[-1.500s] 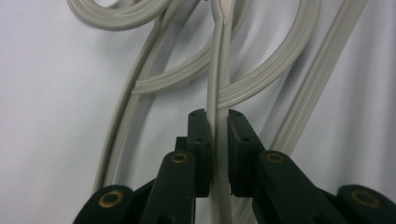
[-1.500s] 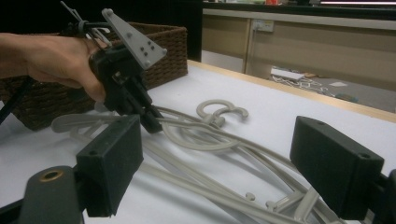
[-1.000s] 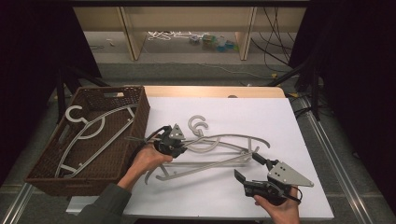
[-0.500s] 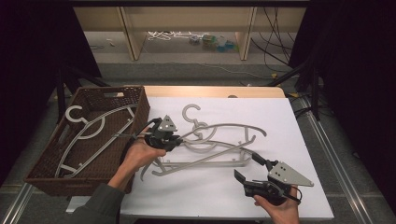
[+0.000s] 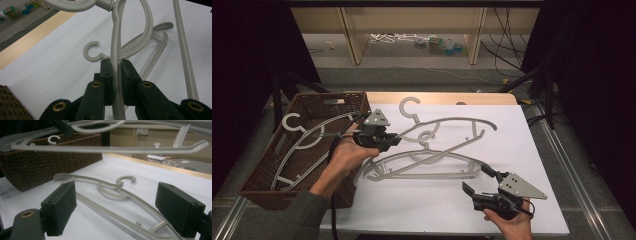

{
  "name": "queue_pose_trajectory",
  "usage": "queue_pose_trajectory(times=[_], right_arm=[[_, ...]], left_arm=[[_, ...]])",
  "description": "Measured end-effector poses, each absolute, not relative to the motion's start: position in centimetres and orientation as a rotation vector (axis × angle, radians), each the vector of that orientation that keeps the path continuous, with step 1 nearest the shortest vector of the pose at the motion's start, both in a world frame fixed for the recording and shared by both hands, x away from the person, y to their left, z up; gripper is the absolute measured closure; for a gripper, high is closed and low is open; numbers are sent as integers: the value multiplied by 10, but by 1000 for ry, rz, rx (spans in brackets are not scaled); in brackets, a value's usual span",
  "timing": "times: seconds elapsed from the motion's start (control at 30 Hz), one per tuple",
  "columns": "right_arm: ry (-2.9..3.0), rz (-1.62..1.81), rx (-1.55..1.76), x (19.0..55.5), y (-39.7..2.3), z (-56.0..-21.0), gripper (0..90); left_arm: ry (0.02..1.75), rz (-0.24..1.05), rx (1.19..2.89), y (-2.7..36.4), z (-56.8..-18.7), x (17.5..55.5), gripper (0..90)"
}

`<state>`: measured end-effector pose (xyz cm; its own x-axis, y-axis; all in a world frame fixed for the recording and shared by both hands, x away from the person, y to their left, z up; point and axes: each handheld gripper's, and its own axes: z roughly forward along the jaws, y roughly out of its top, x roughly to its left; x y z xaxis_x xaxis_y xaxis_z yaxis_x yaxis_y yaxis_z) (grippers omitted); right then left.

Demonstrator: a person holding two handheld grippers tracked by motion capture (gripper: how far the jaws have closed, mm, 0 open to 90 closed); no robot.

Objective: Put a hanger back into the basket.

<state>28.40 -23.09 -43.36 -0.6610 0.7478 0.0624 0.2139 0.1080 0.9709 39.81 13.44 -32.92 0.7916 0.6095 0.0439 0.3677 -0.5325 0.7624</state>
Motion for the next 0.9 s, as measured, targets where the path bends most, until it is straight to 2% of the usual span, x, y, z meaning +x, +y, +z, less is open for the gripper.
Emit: queue_pose_trajectory(times=[0.13,0.4,0.9], right_arm=[[1960,1551,943,284,-231,-434,181],[1940,1587,941,285,-229,-435,181],[1950,1554,942,285,-229,-435,181]], left_arm=[[690,380,2165,140,-313,390,814],[729,475,2136,170,-290,393,814],[984,608,2045,263,-293,412,815]])
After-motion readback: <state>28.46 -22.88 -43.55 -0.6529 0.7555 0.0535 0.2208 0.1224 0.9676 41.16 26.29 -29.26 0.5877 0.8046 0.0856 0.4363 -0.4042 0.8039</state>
